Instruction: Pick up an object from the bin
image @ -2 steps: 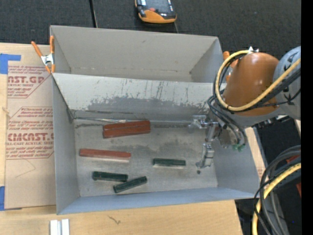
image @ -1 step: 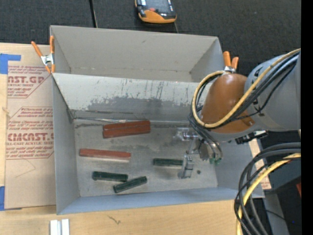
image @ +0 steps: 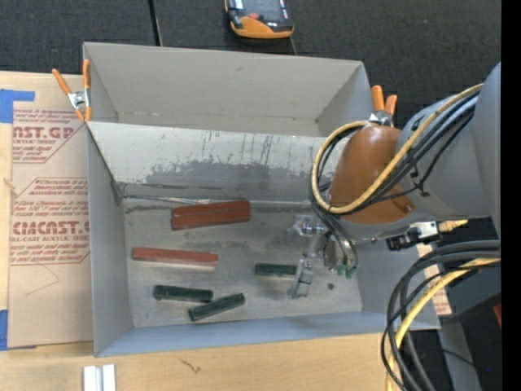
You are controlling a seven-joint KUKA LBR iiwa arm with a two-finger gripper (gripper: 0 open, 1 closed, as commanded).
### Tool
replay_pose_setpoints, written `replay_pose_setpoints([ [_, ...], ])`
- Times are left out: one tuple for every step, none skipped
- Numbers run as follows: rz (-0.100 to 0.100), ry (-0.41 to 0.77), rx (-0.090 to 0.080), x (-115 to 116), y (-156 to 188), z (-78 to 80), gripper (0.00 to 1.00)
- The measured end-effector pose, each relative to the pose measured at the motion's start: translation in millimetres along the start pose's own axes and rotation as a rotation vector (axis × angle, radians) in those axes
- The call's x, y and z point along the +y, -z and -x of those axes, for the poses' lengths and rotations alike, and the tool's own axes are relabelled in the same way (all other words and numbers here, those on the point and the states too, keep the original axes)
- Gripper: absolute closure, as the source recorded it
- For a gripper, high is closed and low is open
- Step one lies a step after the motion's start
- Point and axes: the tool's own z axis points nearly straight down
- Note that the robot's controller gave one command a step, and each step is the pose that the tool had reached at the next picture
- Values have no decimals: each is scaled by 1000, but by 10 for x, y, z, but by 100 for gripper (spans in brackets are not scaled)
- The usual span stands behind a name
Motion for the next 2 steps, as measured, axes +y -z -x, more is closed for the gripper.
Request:
replay_pose_setpoints([
  [1,-98,-3,92,120,-75,0],
  [-1,-4,-4,141,-223,-108,0],
])
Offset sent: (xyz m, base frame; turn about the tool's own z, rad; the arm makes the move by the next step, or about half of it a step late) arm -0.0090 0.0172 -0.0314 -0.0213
